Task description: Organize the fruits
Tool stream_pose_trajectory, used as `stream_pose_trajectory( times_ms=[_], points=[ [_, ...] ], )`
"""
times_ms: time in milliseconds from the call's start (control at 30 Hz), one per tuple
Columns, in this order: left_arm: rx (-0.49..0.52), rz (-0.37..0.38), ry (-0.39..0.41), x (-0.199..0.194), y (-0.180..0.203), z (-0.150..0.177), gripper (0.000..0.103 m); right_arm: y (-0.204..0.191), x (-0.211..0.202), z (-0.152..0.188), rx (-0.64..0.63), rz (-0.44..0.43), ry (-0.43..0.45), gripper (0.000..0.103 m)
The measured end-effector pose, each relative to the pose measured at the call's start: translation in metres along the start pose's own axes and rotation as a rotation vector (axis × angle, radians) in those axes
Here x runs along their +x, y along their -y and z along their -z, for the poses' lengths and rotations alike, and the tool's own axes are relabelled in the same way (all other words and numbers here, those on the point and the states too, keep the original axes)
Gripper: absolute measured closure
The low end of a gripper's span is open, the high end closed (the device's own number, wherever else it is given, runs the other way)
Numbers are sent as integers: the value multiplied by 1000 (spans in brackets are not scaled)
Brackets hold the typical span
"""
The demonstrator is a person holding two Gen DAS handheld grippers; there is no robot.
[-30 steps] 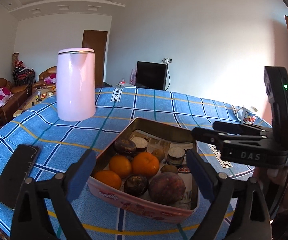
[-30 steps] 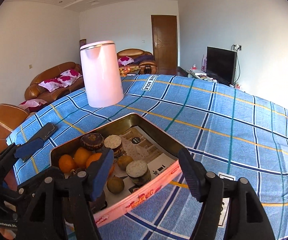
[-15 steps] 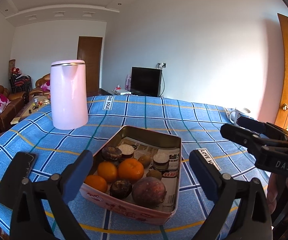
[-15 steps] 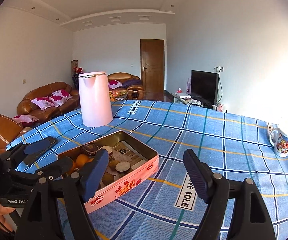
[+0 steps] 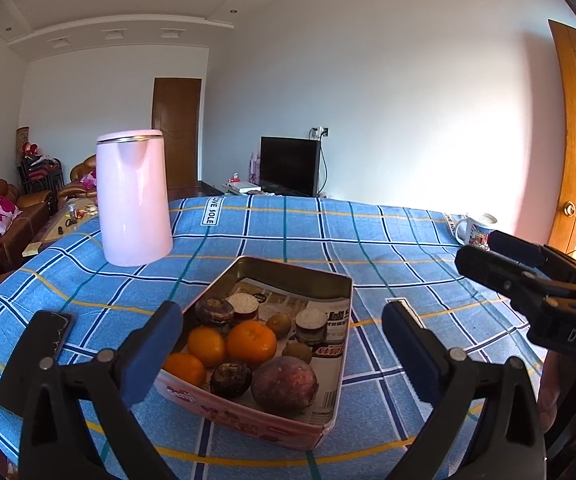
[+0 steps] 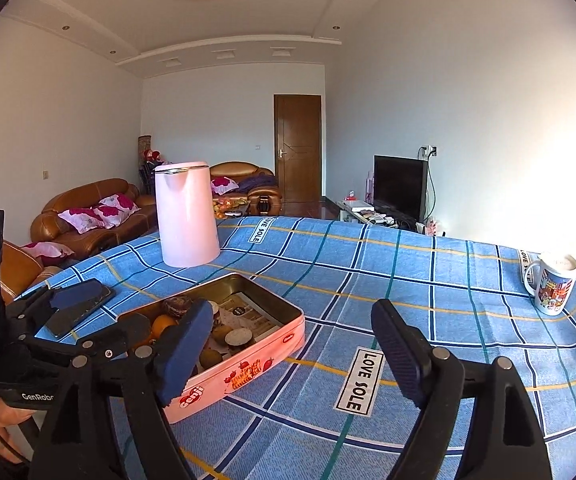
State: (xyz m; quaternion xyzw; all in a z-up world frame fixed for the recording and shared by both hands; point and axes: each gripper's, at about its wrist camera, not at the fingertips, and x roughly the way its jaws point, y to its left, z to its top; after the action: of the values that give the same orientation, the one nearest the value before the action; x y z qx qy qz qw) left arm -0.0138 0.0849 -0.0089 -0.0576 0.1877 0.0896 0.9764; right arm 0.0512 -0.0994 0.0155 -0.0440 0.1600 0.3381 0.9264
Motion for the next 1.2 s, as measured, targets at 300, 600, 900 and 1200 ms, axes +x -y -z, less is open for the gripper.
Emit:
stream_pose_trajectory(
  times_ms=[300, 600, 900, 1200],
  points=[
    [5, -6, -6, 0, 1, 0, 0, 1, -2, 2, -2, 6, 5, 19],
    [8, -20, -26, 3, 3, 1, 0, 0, -3, 4, -4, 7, 4, 19],
    [28, -34, -6, -1, 8, -1, 0, 1, -3, 5, -6, 10, 3, 19],
    [30, -41, 11, -5, 10, -5, 0, 4, -6, 7, 2, 13, 5, 19]
  ],
)
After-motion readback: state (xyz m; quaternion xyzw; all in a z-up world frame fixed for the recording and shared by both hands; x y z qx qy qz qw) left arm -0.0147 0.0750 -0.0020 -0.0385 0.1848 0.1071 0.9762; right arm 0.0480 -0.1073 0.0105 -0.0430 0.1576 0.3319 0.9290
